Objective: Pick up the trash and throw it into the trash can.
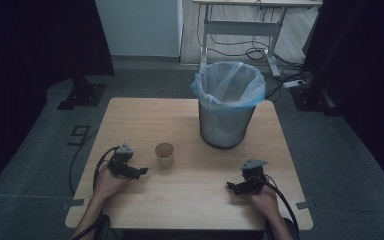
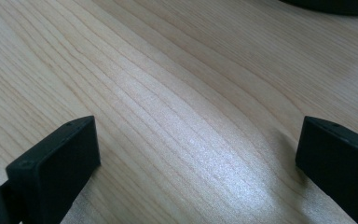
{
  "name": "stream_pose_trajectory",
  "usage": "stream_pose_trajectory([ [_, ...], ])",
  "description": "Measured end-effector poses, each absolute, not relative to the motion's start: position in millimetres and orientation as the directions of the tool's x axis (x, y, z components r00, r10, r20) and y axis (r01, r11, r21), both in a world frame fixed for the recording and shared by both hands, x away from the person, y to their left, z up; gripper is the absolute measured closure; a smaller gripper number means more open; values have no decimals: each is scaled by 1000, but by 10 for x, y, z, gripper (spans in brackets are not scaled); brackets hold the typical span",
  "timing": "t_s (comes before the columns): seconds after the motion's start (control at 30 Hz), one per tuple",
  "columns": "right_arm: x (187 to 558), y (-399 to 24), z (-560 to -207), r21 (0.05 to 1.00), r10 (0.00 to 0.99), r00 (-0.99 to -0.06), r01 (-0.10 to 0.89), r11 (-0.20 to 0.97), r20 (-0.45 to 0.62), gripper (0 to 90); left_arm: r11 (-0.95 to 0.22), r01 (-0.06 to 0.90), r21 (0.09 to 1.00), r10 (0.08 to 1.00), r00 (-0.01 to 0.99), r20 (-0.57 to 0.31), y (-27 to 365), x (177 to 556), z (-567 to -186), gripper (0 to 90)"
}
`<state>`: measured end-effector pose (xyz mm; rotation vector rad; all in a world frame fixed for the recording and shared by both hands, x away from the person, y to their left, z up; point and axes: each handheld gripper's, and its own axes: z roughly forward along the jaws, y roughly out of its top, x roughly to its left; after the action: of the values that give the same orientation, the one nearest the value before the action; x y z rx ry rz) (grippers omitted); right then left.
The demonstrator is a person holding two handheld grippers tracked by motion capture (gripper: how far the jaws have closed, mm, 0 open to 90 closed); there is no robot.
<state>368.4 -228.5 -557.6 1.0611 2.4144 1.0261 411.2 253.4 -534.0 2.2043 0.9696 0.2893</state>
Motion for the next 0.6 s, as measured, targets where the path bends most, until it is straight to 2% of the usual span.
stream_pose_trajectory([
  [0.6,3674,-2279,-5577,720,740,-673,515,465,3,0,-540,477,694,639,769,-31,2087,4220,-5189,0],
])
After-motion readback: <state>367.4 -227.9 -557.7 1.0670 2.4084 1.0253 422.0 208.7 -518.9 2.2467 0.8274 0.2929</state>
